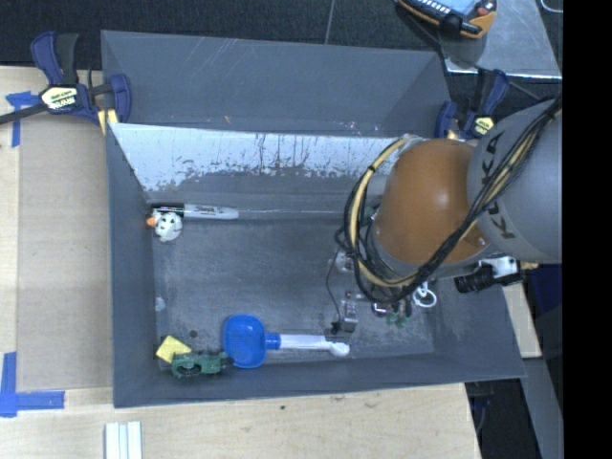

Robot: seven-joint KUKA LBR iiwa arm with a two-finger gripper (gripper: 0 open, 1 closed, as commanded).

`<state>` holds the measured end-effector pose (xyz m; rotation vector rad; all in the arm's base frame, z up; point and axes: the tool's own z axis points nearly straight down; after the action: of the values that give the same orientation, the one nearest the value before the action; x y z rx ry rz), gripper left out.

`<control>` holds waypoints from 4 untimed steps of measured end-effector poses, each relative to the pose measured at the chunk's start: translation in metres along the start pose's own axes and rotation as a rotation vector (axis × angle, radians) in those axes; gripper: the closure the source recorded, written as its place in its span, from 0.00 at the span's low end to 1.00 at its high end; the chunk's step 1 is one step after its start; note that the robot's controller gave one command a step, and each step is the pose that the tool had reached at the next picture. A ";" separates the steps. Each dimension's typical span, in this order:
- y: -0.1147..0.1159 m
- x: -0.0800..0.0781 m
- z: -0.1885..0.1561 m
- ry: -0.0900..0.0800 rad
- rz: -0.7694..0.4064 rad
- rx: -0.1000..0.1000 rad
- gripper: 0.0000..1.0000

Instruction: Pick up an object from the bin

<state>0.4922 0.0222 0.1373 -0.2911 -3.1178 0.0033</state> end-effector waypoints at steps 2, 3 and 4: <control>0.084 0.020 0.067 0.001 -0.107 -0.003 0.00; 0.082 0.019 0.066 0.000 -0.100 -0.002 1.00; 0.115 0.009 0.047 -0.006 -0.079 -0.004 1.00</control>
Offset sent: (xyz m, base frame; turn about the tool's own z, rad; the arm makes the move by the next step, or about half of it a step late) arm -0.0102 0.0354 -0.0578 -0.0298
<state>0.5045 0.1369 0.0901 -0.1676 -3.1334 -0.0030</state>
